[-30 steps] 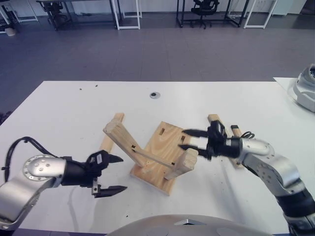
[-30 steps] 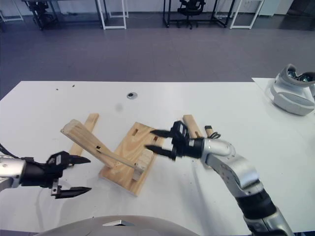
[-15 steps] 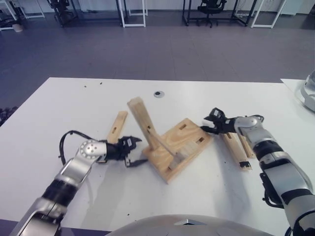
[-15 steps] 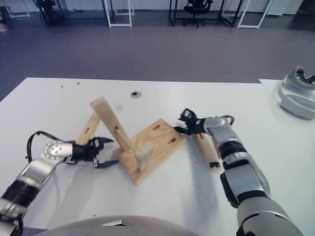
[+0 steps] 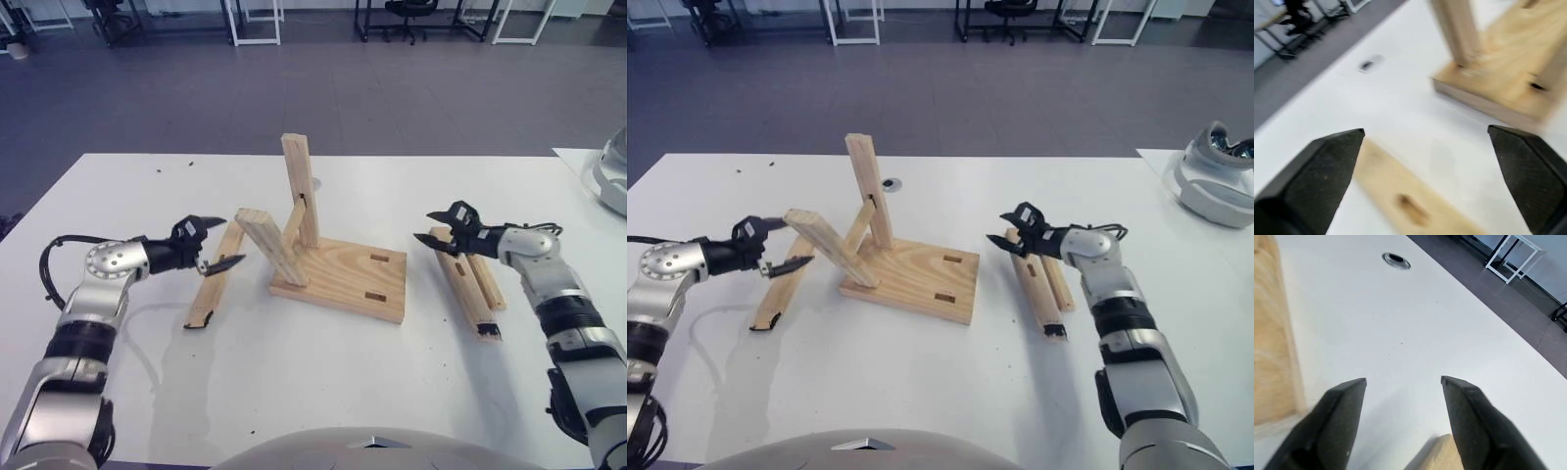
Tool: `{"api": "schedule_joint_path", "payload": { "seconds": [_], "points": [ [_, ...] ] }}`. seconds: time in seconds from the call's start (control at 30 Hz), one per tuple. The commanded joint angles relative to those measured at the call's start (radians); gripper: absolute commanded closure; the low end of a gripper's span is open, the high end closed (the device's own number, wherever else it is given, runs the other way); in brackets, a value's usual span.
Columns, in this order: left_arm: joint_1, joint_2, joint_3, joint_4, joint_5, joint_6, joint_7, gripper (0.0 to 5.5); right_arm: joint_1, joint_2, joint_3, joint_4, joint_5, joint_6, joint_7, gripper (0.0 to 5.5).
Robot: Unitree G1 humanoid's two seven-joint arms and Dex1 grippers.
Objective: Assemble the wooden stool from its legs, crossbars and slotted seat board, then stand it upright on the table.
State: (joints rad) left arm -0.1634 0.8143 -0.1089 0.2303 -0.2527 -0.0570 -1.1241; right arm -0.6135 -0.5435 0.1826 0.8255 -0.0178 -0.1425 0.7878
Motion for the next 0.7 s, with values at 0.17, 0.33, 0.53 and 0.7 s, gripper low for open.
{"api": "schedule_joint_path", "payload": {
  "seconds": [0.17, 0.33, 0.53, 0.7],
  "points": [
    [-0.157, -0.222, -0.175, 0.115, 0.278, 0.035, 0.261, 0.85, -0.154, 0.143, 0.088, 0.32, -0.121, -0.21, 0.13, 2.62],
    [-0.322, -0.355, -0.177, 0.402, 0.357, -0.08, 0.418, 0.85, 0.021, 0.088, 0.055, 0.109, -0.052, -0.235, 0.259, 2.62],
    [-0.27, -0.385, -0.104, 0.417, 0.299, -0.13, 0.431, 0.85, 0.308, 0.103, 0.018, -0.403, 0.012, 0.019, 0.12, 2.62],
    [-0.254, -0.437, -0.09, 0.386, 0.29, -0.12, 0.448, 0.85, 0.377, 0.119, -0.008, -0.638, -0.042, 0.189, -0.044, 2.62]
  ]
}}
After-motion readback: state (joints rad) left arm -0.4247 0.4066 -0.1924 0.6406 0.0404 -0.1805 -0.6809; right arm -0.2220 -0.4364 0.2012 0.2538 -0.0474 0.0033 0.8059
